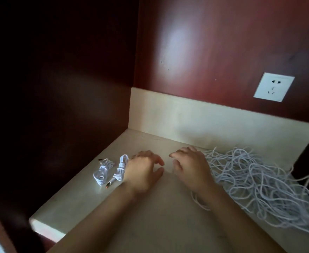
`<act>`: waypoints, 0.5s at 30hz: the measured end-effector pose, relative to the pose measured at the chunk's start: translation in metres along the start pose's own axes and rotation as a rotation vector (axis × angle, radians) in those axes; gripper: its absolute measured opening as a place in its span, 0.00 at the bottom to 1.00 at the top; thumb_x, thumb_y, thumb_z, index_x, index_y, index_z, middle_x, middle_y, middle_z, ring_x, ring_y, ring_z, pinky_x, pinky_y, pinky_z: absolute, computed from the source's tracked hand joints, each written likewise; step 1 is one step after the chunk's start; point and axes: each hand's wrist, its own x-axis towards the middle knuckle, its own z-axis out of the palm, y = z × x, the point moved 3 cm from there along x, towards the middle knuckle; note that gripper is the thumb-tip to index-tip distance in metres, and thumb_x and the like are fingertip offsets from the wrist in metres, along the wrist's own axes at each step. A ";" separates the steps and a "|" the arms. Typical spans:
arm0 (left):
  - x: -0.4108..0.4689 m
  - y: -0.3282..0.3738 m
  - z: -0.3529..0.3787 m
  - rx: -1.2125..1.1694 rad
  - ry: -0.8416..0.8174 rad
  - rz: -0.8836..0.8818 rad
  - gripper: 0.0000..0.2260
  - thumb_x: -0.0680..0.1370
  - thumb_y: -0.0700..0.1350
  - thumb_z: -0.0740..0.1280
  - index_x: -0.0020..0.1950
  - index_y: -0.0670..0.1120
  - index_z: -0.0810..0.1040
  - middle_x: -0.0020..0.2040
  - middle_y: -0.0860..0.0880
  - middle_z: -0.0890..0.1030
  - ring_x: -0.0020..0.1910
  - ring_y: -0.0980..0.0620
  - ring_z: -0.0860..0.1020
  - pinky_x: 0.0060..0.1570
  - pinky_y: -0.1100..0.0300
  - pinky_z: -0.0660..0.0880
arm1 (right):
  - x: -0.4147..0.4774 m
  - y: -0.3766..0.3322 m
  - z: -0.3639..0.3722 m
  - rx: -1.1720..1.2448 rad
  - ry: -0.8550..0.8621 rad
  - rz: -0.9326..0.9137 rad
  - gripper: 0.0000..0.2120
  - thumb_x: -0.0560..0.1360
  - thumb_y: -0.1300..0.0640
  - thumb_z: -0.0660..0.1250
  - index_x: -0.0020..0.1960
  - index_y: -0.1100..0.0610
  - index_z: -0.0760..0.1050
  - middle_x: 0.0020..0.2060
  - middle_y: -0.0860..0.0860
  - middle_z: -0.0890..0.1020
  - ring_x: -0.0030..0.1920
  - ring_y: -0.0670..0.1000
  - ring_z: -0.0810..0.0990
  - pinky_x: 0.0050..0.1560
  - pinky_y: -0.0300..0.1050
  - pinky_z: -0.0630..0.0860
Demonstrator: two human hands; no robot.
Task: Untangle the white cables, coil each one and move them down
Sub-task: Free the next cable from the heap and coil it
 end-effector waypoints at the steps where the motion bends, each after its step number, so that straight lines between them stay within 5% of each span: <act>1: 0.005 0.008 0.008 -0.020 -0.045 0.012 0.12 0.76 0.53 0.67 0.59 0.57 0.79 0.58 0.55 0.79 0.59 0.53 0.75 0.58 0.59 0.69 | -0.005 0.008 -0.002 -0.028 -0.042 0.011 0.14 0.72 0.57 0.63 0.54 0.50 0.83 0.47 0.49 0.84 0.49 0.56 0.80 0.48 0.51 0.75; 3: 0.013 0.020 0.025 -0.027 -0.164 0.014 0.18 0.78 0.52 0.65 0.68 0.56 0.73 0.67 0.54 0.75 0.66 0.53 0.72 0.63 0.60 0.68 | -0.019 0.021 -0.004 -0.056 -0.099 0.029 0.15 0.75 0.57 0.62 0.59 0.50 0.81 0.51 0.49 0.84 0.52 0.56 0.80 0.53 0.50 0.73; 6: 0.020 0.032 0.050 -0.045 -0.282 0.010 0.23 0.79 0.50 0.64 0.74 0.54 0.66 0.73 0.53 0.69 0.70 0.52 0.69 0.68 0.57 0.66 | -0.040 0.033 -0.009 -0.033 -0.036 0.078 0.14 0.71 0.56 0.64 0.54 0.49 0.83 0.44 0.49 0.85 0.46 0.56 0.82 0.48 0.51 0.76; 10: 0.026 0.042 0.068 -0.012 -0.313 0.021 0.19 0.78 0.49 0.62 0.70 0.56 0.71 0.68 0.52 0.73 0.67 0.50 0.72 0.64 0.54 0.70 | -0.056 0.042 -0.009 0.105 0.066 0.144 0.12 0.73 0.58 0.65 0.52 0.52 0.84 0.43 0.50 0.85 0.45 0.55 0.82 0.49 0.50 0.78; 15: 0.030 0.039 0.067 -0.031 -0.151 0.085 0.11 0.81 0.53 0.60 0.58 0.52 0.79 0.58 0.52 0.75 0.60 0.51 0.73 0.56 0.54 0.72 | -0.060 0.045 -0.008 0.250 0.076 0.243 0.09 0.77 0.57 0.67 0.52 0.50 0.84 0.41 0.48 0.84 0.46 0.50 0.80 0.47 0.40 0.72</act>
